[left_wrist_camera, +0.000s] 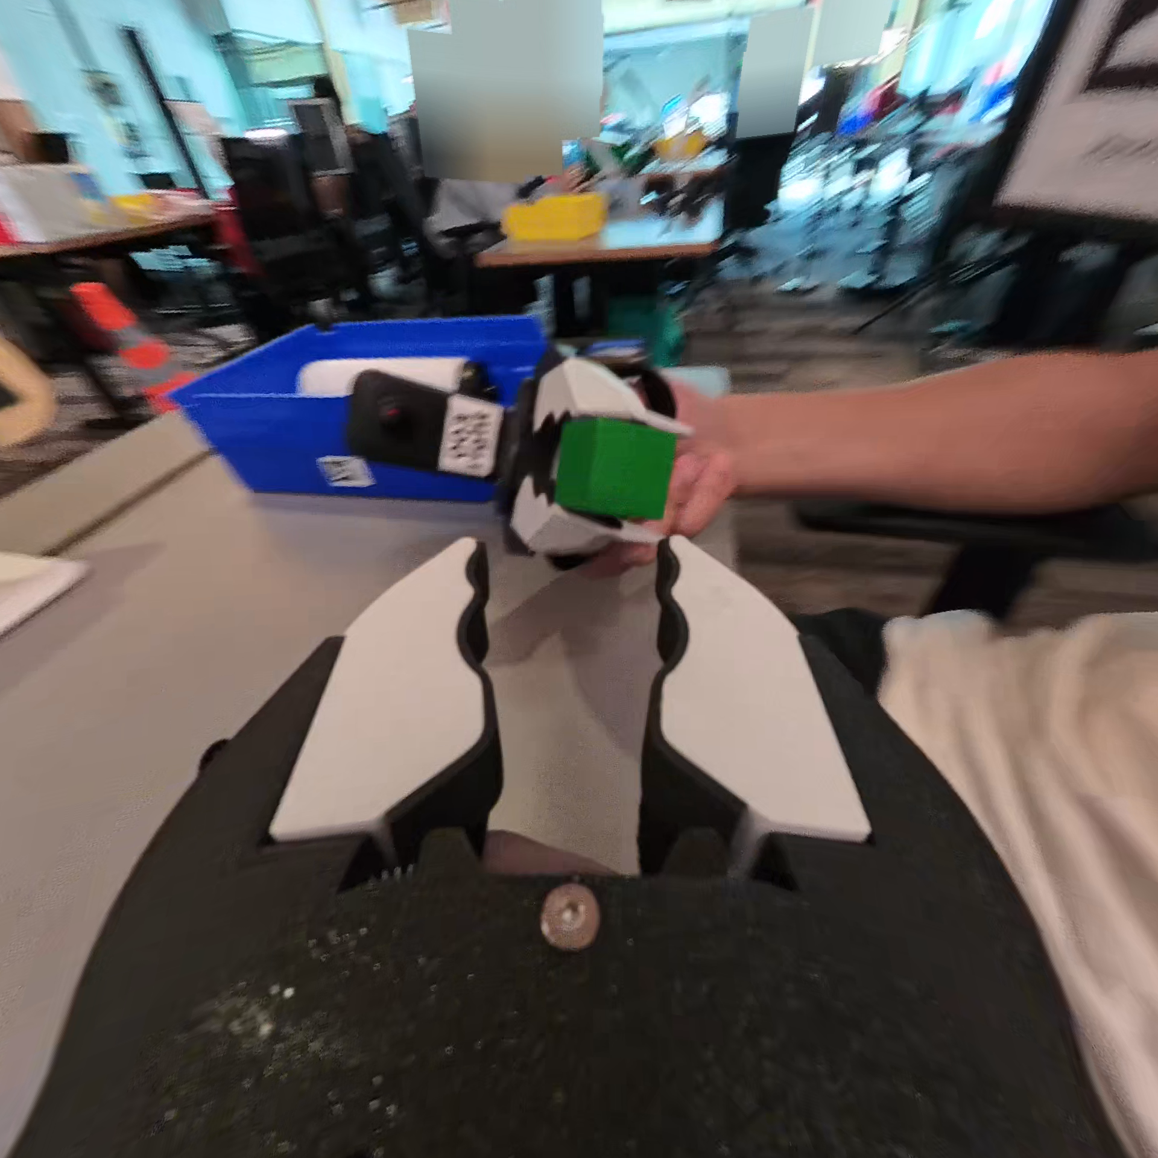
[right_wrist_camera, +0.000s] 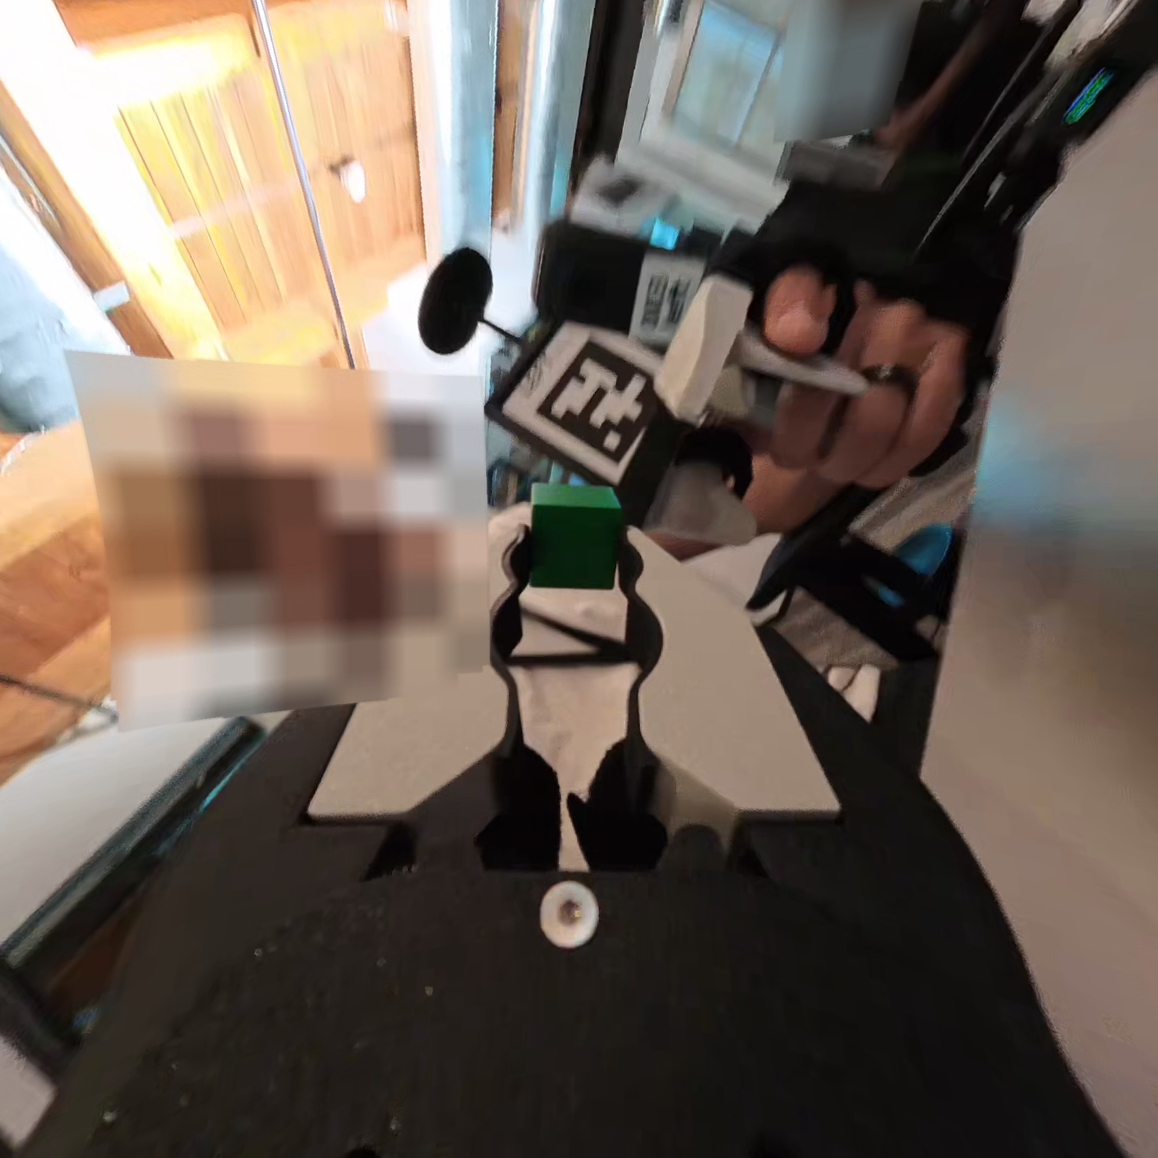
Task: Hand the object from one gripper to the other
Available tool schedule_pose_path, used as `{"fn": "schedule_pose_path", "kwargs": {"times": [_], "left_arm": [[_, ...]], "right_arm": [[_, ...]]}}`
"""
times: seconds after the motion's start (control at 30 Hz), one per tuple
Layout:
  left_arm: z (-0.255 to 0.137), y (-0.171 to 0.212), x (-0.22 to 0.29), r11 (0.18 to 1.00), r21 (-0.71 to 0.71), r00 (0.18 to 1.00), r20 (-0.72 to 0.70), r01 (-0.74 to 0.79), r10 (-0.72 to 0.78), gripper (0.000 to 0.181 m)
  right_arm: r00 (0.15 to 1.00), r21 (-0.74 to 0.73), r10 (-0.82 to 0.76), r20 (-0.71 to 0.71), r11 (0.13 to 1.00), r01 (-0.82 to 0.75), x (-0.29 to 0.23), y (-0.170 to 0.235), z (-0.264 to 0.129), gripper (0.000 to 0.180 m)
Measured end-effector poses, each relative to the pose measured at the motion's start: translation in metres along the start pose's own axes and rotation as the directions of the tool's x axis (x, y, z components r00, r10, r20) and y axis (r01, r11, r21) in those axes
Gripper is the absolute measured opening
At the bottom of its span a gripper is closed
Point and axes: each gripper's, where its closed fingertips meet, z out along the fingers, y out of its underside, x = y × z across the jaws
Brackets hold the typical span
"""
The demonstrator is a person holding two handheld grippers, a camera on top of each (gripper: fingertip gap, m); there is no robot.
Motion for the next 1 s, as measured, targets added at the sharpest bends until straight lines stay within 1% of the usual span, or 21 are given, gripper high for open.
{"fn": "schedule_pose_path", "kwargs": {"times": [0.03, 0.1, 0.17, 0.23, 0.3, 0.33, 0.4, 0.57, 0.63, 0.7, 0.73, 0.8, 0.83, 0.87, 0.9, 0.93, 0.97, 1.0], "left_arm": [[-0.003, -0.007, 0.008, 0.999, 0.026, 0.998, -0.064, 0.025, -0.023, 0.051], [-0.007, -0.014, 0.029, 0.998, 0.044, 0.98, -0.196, 0.035, -0.026, 0.047], [-0.009, -0.015, 0.047, 0.999, 0.019, 0.957, -0.29, 0.031, -0.024, 0.046], [-0.007, -0.008, 0.06, 1.0, -0.027, 0.939, -0.342, 0.017, -0.025, 0.045], [-0.003, -0.001, 0.066, 0.998, -0.057, 0.933, -0.36, 0.002, -0.022, 0.042], [-0.002, 0.001, 0.068, 0.998, -0.061, 0.929, -0.371, -0.001, -0.022, 0.036], [-0.003, 0.004, 0.071, 0.996, -0.083, 0.91, -0.411, 0.017, -0.05, 0.032], [-0.003, -0.001, 0.057, 0.996, -0.067, 0.923, -0.378, 0.057, -0.078, 0.031], [-0.005, -0.006, 0.043, 0.994, -0.04, 0.938, -0.33, 0.1, -0.107, 0.031], [-0.009, -0.011, 0.015, 0.984, 0.006, 0.957, -0.233, 0.179, -0.173, 0.031], [-0.012, -0.015, -0.002, 0.969, 0.043, 0.957, -0.174, 0.242, -0.231, 0.031], [-0.02, -0.019, -0.037, 0.912, 0.131, 0.921, -0.079, 0.388, -0.381, 0.031], [-0.024, -0.016, -0.054, 0.878, 0.167, 0.892, -0.029, 0.45, -0.451, 0.031], [-0.027, -0.013, -0.066, 0.843, 0.19, 0.858, 0.0, 0.504, -0.513, 0.031], [-0.028, -0.009, -0.073, 0.804, 0.199, 0.82, 0.004, 0.56, -0.572, 0.031], [-0.028, -0.006, -0.076, 0.763, 0.2, 0.779, -0.006, 0.615, -0.627, 0.031], [-0.027, -0.003, -0.078, 0.723, 0.193, 0.739, -0.02, 0.664, -0.674, 0.03], [-0.026, 0.0, -0.078, 0.691, 0.179, 0.706, -0.028, 0.7, -0.708, 0.03]], "right_arm": [[1.0, -0.062, -0.004, 0.006, 0.998, 0.005, -0.003, 0.009, 0.006, 0.027], [1.0, -0.168, -0.014, 0.002, 0.986, 0.014, -0.004, 0.023, 0.016, 0.027], [1.0, -0.245, 0.004, 0.008, 0.969, -0.002, -0.002, 0.034, 0.021, 0.027], [1.0, -0.291, 0.031, -0.001, 0.956, -0.03, 0.005, 0.041, 0.024, 0.027], [0.998, -0.319, 0.062, -0.005, 0.946, -0.06, 0.01, 0.046, 0.026, 0.027], [0.997, -0.344, 0.072, -0.004, 0.936, -0.069, 0.011, 0.051, 0.027, 0.027], [0.997, -0.357, 0.076, -0.01, 0.931, -0.075, 0.013, 0.055, 0.027, 0.027], [1.0, -0.267, -0.003, -0.014, 0.964, -0.001, 0.01, 0.04, 0.019, 0.03], [0.997, -0.177, -0.069, -0.036, 0.982, 0.061, 0.009, 0.024, 0.012, 0.032], [0.965, -0.03, -0.202, -0.166, 0.979, 0.2, 0.018, -0.004, -0.005, 0.023], [0.932, 0.049, -0.244, -0.269, 0.963, 0.266, 0.023, -0.021, -0.016, 0.024], [0.842, 0.123, -0.316, -0.438, 0.906, 0.405, 0.027, -0.045, -0.034, 0.031], [0.756, 0.123, -0.392, -0.524, 0.843, 0.523, 0.026, -0.055, -0.039, 0.035], [0.627, 0.079, -0.486, -0.608, 0.75, 0.657, 0.025, -0.063, -0.041, 0.043], [0.468, -0.014, -0.574, -0.672, 0.642, 0.766, 0.025, -0.067, -0.041, 0.052], [0.296, -0.143, -0.643, -0.706, 0.539, 0.83, 0.028, -0.068, -0.039, 0.055], [0.12, -0.293, -0.703, -0.701, 0.438, 0.85, 0.035, -0.067, -0.036, 0.055], [-0.047, -0.438, -0.745, -0.665, 0.339, 0.832, 0.044, -0.065, -0.034, 0.056]]}}
